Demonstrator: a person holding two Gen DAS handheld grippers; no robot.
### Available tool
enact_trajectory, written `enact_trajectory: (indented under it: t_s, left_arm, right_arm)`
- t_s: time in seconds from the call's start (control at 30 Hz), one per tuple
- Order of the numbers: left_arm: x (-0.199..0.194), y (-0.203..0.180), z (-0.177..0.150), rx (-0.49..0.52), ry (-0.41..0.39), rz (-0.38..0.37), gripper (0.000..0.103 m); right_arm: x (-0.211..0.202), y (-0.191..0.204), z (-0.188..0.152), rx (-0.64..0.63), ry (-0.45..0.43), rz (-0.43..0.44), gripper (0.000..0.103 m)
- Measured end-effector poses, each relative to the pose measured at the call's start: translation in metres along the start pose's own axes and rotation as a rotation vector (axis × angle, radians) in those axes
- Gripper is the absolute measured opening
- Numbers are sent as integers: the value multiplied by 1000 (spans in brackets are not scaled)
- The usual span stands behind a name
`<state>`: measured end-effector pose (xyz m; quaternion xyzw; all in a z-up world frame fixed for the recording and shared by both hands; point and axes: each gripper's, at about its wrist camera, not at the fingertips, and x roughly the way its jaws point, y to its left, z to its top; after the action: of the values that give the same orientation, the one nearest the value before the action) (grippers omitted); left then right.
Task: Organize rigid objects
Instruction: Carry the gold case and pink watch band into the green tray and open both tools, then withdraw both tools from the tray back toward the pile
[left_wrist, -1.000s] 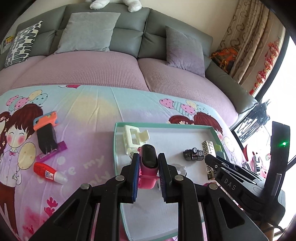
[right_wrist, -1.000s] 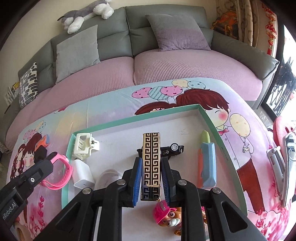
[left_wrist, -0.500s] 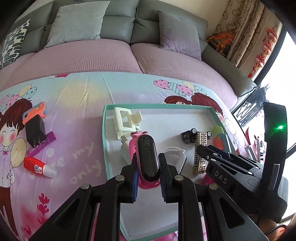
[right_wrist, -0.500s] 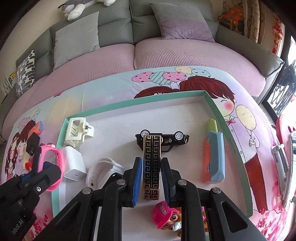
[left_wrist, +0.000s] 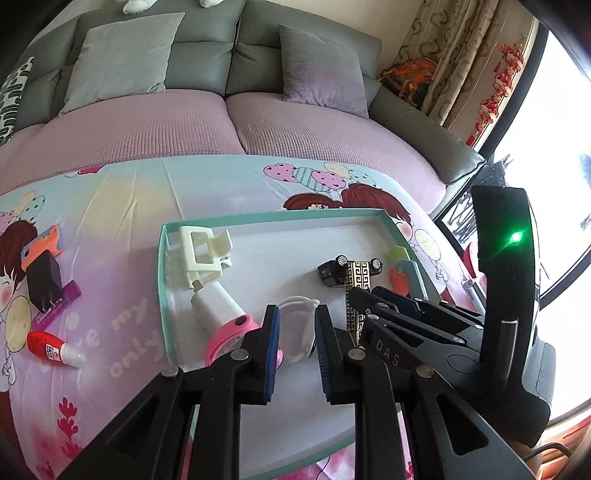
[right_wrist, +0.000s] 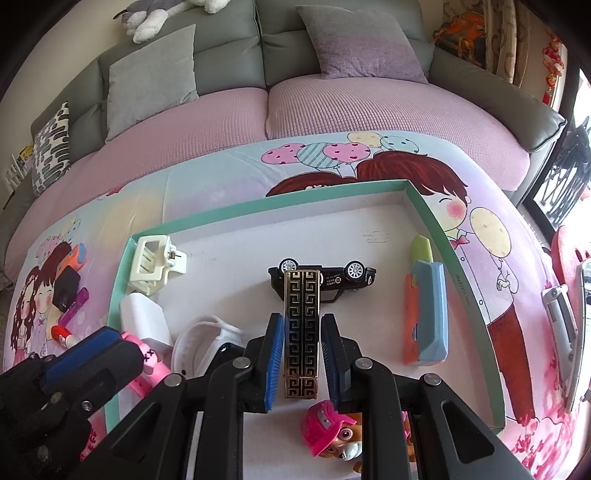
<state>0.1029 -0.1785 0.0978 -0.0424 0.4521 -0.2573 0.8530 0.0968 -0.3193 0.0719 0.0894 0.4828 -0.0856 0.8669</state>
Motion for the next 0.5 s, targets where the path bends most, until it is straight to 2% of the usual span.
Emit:
enact_trajectory:
  t_s: [0.37,0.4,0.47,0.5]
  left_arm:
    - [-12,22,1,-64,-35,72,20]
    - [-13,25,2,-72,-37,84,20]
    - [-15,32,2,-87,-40,110,21]
    - [-16,35,2,-95,-41,123,24]
  right_arm:
    - [-10,1,3,3,-33,13,25]
    - [-11,1,4,4,-38,14,27]
    - [-13,2,5,3,-51,10,45]
    - [-14,2,5,2,-58,9,48]
